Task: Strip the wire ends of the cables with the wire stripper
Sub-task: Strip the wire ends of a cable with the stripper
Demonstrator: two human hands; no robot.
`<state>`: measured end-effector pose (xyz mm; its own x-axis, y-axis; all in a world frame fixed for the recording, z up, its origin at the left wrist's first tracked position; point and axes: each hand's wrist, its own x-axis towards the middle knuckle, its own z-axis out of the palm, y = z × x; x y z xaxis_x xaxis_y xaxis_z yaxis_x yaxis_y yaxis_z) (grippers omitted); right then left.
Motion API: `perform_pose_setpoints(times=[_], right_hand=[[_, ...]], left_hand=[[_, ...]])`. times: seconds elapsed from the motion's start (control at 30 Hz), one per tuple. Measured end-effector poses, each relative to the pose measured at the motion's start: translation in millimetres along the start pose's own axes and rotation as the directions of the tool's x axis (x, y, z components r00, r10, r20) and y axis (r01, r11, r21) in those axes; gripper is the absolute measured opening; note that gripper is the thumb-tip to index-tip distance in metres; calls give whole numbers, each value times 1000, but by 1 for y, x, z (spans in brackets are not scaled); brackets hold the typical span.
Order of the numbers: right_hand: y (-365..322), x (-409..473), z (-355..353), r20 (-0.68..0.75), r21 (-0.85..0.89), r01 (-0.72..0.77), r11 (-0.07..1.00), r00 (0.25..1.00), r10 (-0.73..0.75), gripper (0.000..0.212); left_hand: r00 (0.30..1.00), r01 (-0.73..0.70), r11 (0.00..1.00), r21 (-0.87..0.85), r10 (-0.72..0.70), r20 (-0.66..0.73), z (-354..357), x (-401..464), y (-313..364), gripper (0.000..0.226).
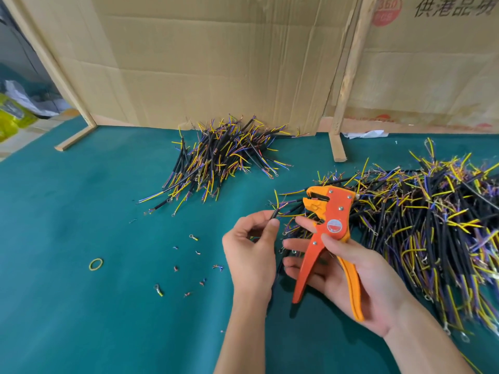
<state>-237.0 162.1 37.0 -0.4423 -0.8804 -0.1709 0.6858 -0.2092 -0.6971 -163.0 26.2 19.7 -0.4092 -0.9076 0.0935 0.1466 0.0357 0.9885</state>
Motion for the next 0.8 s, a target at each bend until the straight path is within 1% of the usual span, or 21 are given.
perform_pose_setpoints(times=[0.17,0.33,0.43,0.5,0.6,0.73,0.8], right_hand=[[0,0,5,-37,-115,-64,991,998,60,47],[-1,-5,6,-6,-193,-81,978,997,82,54],[-1,-5,8,-12,-231,-76,970,997,76,46],[0,-4,9,-24,-230,-82,970,997,78,43],[2,-2,12,-49,-216,-85,973,996,76,44],[5,0,18,-167,-192,-46,980,986,14,40],[8,0,21,-177,-181,-20,983,984,-13,39]], left_hand=[[999,-40,999,11,40,23,-1,-1,1,29],[998,-51,999,18,51,43,-1,-1,3,29],[997,-57,997,44,54,48,-1,-2,3,28],[997,-59,997,57,56,48,0,-2,2,29],[997,-66,996,55,63,48,0,-1,1,31],[997,-69,996,60,66,43,1,-1,0,32],[996,-80,994,69,77,49,2,-1,0,34]])
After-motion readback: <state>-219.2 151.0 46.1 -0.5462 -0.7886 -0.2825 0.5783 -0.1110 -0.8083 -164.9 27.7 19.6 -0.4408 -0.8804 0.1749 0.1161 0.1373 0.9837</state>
